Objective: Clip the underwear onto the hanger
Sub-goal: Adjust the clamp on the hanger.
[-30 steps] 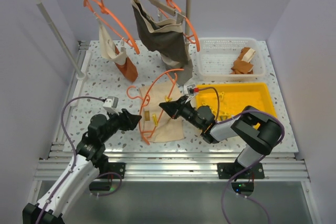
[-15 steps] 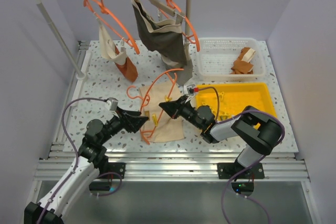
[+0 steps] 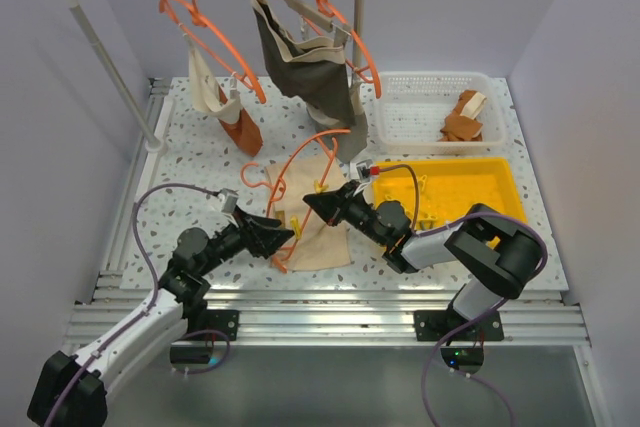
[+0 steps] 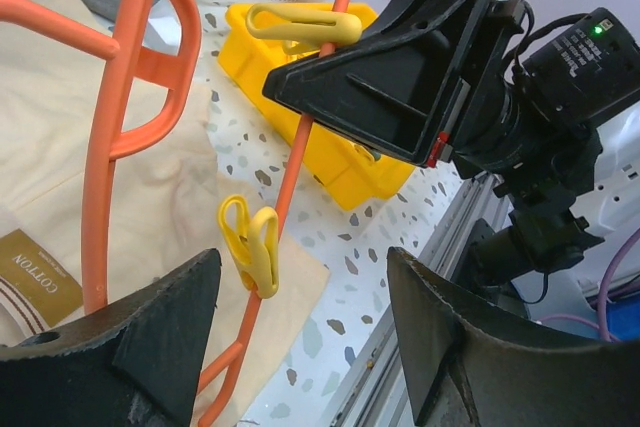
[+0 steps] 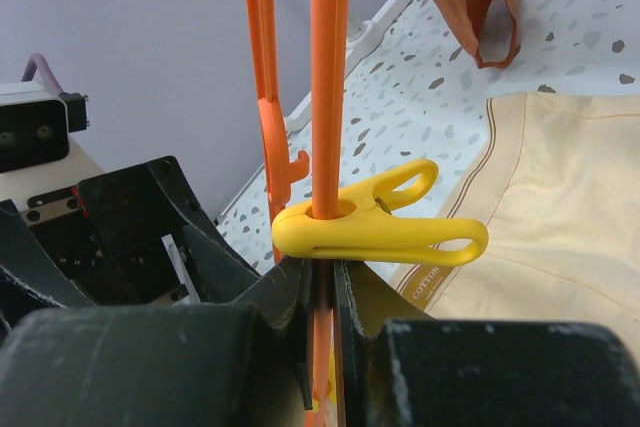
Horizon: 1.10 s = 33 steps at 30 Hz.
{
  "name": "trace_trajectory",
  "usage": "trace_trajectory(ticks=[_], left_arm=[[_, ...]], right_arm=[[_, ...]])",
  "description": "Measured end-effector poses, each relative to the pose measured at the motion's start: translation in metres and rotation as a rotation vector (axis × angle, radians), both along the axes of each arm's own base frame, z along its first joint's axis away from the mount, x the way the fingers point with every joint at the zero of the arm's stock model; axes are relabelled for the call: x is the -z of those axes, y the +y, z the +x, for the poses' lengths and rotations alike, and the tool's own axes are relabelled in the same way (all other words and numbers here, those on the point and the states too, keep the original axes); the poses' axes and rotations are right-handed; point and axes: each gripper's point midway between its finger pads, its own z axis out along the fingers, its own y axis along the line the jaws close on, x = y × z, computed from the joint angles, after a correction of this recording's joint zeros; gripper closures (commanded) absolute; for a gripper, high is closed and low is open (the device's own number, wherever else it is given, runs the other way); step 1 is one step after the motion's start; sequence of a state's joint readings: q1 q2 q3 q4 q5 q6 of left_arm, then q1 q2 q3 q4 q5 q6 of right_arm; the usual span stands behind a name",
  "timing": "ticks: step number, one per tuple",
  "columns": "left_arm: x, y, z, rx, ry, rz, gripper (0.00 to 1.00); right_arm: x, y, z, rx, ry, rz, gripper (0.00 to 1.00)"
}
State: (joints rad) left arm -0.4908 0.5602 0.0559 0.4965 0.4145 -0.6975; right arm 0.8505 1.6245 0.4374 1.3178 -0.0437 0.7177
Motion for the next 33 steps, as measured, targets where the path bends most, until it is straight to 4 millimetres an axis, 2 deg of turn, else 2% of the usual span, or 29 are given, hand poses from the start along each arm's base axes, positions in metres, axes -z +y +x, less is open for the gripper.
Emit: trace_trajectory(ticks=[12,18,24,33], left_arm=[[0.013,-0.011,0.013,-0.036,0.012,0.022,0.27],[0.011,-0.015,0.017,-0.042,-0.016,0.022,0.26],[0.009,-0.019,0.018,-0.041,-0.039,0.017,0.3],[0.022,-0.025,0.018,-0.024,-0.008,0.041,0.37]], right_arm=[[0.0,0.004,-0.008,-0.05,0.029,0.018,1.0],[0.001,0.006,-0.011,-0.066,0.047,0.023,1.0],[0.001,0.007,-0.013,-0.078,0.055,0.028,1.0],[0.002,0.007,-0.014,-0.084,0.059,0.023,1.0]])
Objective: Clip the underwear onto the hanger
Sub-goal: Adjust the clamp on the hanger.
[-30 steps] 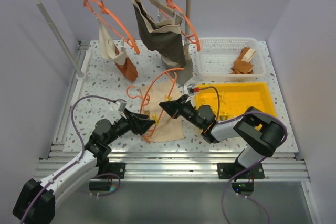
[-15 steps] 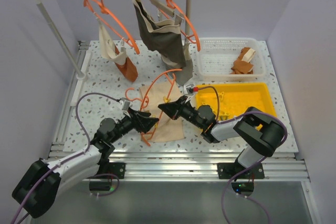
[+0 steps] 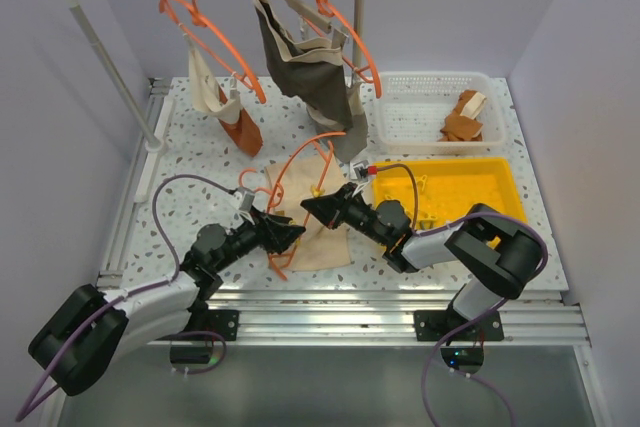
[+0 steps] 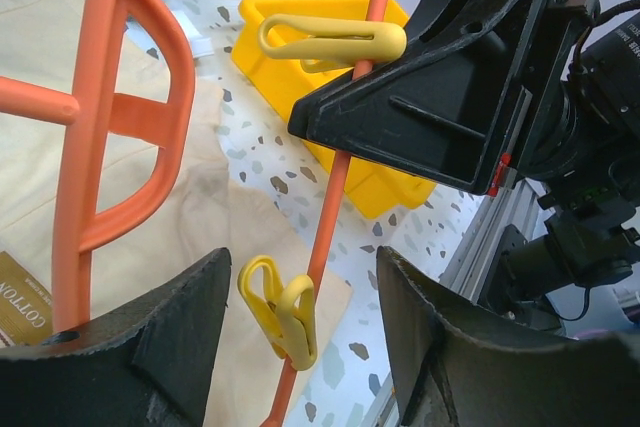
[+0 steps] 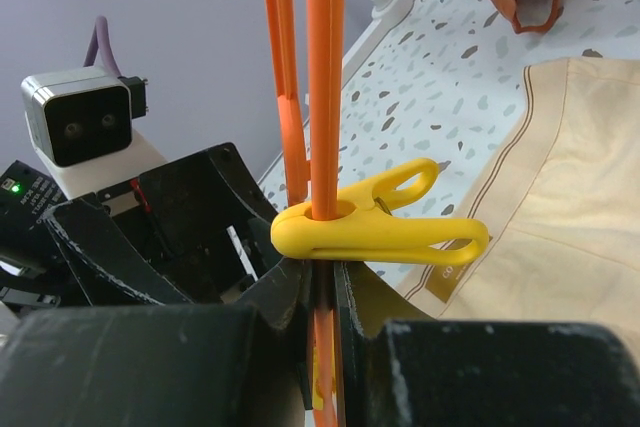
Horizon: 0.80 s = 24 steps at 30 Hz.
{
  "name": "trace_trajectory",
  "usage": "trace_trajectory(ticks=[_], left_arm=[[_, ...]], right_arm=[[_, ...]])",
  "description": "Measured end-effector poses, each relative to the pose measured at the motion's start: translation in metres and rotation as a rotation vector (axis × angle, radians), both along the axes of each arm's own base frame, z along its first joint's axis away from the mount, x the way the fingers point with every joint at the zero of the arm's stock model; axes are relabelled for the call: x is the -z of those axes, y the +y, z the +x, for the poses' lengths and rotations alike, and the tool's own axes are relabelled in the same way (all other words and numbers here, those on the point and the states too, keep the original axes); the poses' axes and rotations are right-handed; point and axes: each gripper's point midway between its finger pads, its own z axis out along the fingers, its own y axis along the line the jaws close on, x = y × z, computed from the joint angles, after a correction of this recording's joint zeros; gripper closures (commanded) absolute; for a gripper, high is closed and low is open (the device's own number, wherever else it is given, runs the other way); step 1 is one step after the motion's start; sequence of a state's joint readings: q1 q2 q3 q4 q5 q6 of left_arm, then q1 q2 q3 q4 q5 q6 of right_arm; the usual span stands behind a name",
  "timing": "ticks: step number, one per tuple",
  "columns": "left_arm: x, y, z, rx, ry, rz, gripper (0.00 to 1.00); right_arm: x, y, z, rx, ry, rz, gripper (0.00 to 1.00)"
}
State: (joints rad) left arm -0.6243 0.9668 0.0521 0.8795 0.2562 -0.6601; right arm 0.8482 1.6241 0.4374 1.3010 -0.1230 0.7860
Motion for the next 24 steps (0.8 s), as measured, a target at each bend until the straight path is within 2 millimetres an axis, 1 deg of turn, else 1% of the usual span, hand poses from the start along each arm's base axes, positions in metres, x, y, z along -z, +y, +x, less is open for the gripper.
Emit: trace_trajectory(ticks=[2,3,10,14,24], left_arm=[[-0.001,0.0,0.0,0.0,-0.002,-0.002,0.45],[-0.002,0.0,0.0,0.0,-0.006,-0.003,0.51],[-0.011,0.001,0.0,-0.004,-0.041,-0.017,0.57],[-0.01,0.001,0.0,-0.004,-0.037,-0.014,0.61],[-0.005,-0.001,-0.001,0.005,-0.021,-0.006,0.84]], right_arm=[[-0.001,0.0,0.0,0.0,-0.002,0.002,1.0],[-0.002,0.0,0.0,0.0,-0.003,0.004,1.0],[-0.012,-0.001,-0.001,-0.001,-0.02,0.022,1.0],[-0.012,-0.001,-0.002,-0.002,-0.02,0.023,1.0],[-0.009,-0.002,-0.002,0.0,-0.011,0.014,1.0]])
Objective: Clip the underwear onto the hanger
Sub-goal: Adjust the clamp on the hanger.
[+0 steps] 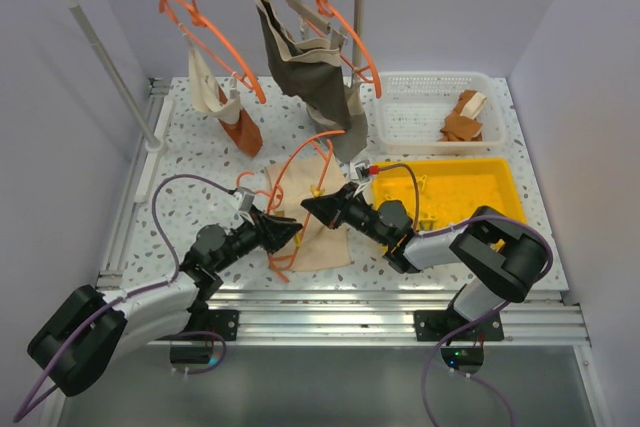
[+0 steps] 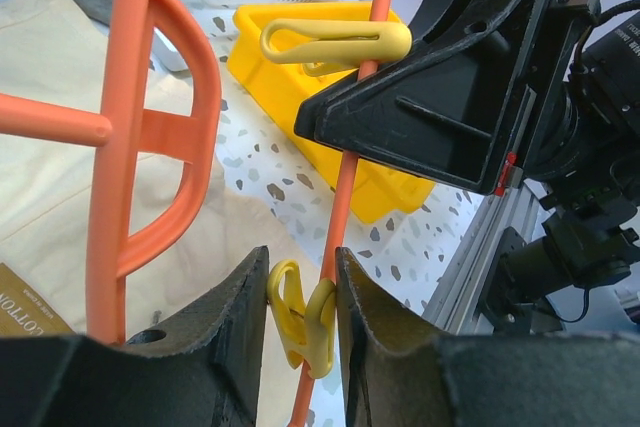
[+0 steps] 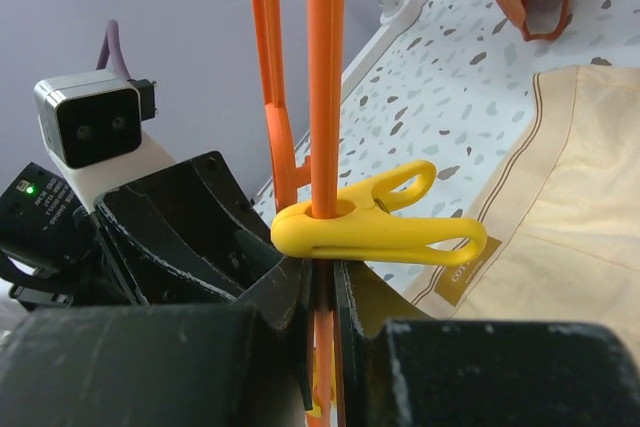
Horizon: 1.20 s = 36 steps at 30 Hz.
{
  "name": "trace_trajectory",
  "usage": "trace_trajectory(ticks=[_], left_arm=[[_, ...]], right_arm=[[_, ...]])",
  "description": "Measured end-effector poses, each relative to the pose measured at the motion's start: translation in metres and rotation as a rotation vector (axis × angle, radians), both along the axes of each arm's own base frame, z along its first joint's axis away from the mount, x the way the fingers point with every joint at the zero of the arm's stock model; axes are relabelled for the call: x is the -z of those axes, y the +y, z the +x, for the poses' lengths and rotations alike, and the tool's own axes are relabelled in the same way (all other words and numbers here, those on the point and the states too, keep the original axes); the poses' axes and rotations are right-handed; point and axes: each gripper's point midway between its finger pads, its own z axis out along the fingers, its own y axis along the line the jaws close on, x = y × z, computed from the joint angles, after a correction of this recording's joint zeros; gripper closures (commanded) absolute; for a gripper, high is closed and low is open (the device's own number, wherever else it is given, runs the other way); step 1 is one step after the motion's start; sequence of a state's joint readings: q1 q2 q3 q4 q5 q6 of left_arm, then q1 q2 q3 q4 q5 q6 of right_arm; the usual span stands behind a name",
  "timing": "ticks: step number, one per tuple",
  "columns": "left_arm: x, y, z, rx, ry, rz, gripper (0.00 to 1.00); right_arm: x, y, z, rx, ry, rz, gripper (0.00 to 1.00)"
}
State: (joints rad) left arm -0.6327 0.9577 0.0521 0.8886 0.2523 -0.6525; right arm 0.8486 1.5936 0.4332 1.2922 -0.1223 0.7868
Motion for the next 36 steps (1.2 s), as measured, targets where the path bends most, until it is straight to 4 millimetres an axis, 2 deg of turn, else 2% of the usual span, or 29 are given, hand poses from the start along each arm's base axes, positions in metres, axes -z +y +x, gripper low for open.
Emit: trace_trajectory(ticks=[7,16,24,36], left_arm=[[0.0,-0.003,-0.001,0.006,-0.004,-0.004,1.0],[0.001,-0.006,0.0,-0.003,0.01,-0.014,1.0],[-0.029,-0.003,0.003,-0.056,-0.052,-0.101,1.0],[-0.054,-0.001,0.005,-0.106,-0.063,-0.21,1.0]], right_arm=[[0.001,-0.002,0.001,0.013,0.011,0.003,1.0],[0.004,-0.009,0.006,0.062,0.029,0.006,1.0],[-0.014,-0.015,0.008,0.099,0.022,0.067,1.0],[-0.037,-0.028,0.009,0.152,0.007,0.139,1.0]])
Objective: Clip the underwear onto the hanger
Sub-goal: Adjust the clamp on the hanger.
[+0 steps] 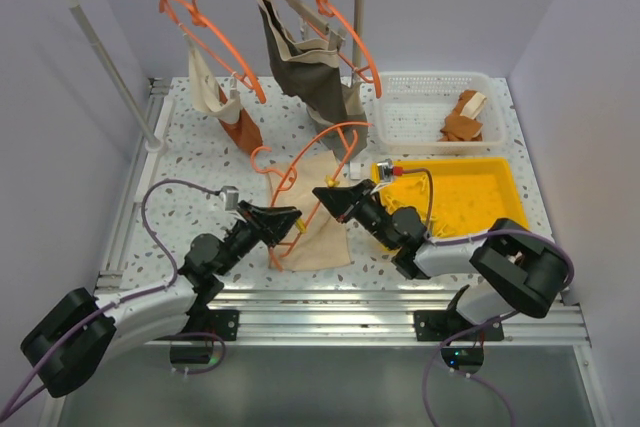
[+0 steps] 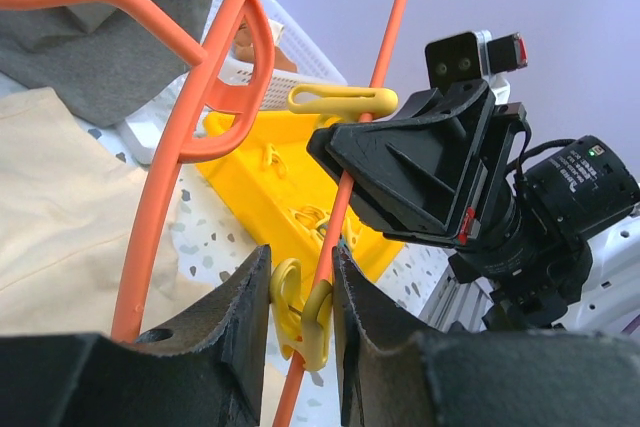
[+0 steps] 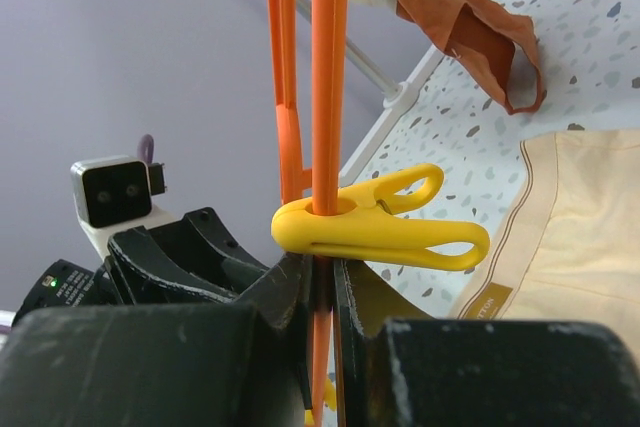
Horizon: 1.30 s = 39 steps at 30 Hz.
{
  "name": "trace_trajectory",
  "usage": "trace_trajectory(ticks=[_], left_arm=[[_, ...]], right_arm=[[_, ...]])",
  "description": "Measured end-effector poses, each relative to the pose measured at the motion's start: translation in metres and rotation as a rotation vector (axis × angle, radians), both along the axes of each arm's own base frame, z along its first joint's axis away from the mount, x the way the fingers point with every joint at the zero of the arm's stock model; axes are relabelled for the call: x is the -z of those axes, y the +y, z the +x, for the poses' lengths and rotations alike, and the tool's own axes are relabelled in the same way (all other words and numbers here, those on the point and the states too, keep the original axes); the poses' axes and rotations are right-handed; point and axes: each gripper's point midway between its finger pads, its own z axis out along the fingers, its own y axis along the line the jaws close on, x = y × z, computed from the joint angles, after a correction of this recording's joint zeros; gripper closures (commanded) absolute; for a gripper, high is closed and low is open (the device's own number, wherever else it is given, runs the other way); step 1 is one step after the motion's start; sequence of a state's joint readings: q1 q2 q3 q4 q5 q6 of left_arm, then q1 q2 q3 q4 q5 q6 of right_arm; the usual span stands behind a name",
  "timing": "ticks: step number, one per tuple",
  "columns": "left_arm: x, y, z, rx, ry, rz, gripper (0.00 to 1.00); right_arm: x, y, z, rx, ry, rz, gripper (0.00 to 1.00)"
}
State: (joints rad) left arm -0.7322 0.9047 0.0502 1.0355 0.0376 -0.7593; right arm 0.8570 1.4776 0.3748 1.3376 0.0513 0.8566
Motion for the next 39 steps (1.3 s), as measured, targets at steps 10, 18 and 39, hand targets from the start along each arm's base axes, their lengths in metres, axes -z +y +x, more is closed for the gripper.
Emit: trace_trajectory(ticks=[10,18,39], left_arm=[[-0.008,-0.01,-0.005,-0.016,0.002,-0.058,1.0],[-0.002,-0.022,-0.012,-0.02,0.033,-0.076,1.0],[0.024,-0.041,-0.026,-0.024,0.091,-0.027,1.0]], right_arm=[[-0.012,-0.011,-0.004,0.031,-0.019,0.028,1.0],[-0.01,-0.021,-0.006,0.064,-0.023,0.019,1.0],[0.0,-0.042,0.0,0.17,-0.015,-0.015,1.0]])
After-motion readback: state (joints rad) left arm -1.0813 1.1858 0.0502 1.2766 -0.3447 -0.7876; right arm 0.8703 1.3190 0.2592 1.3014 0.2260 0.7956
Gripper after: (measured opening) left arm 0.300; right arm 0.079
